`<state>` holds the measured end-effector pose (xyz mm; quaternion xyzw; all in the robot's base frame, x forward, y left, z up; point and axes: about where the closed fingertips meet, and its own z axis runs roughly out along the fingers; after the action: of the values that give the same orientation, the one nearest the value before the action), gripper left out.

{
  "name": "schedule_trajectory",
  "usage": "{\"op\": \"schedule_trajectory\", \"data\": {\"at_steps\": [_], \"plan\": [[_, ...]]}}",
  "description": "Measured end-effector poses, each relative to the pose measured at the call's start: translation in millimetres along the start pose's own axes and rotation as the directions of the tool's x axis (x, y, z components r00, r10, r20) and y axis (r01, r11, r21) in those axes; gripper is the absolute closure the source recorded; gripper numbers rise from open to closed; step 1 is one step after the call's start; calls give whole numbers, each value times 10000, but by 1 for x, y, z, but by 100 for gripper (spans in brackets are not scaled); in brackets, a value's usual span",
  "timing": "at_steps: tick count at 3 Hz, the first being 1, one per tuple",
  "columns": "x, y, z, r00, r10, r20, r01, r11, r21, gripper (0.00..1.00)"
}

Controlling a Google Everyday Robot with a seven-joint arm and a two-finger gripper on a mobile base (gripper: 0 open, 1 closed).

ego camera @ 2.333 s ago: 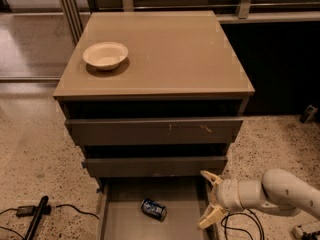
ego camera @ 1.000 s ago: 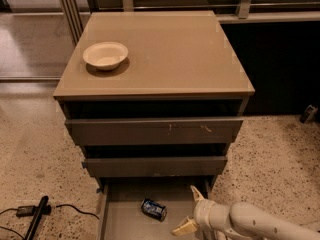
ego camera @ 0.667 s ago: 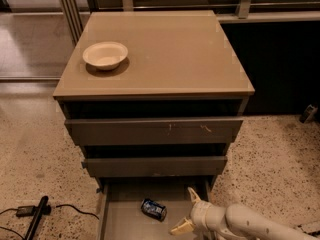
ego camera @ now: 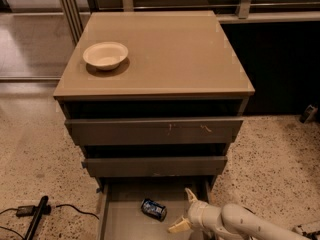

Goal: Pick pepsi can from bottom drawer and place on counter

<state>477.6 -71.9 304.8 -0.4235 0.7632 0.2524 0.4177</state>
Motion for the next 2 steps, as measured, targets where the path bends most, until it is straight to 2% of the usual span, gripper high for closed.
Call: {"op": "schedule_trajectory", "data": {"at_steps": [2], "plan": [[30,-18,58,10000,-69,10,69,9994,351,0]]}}
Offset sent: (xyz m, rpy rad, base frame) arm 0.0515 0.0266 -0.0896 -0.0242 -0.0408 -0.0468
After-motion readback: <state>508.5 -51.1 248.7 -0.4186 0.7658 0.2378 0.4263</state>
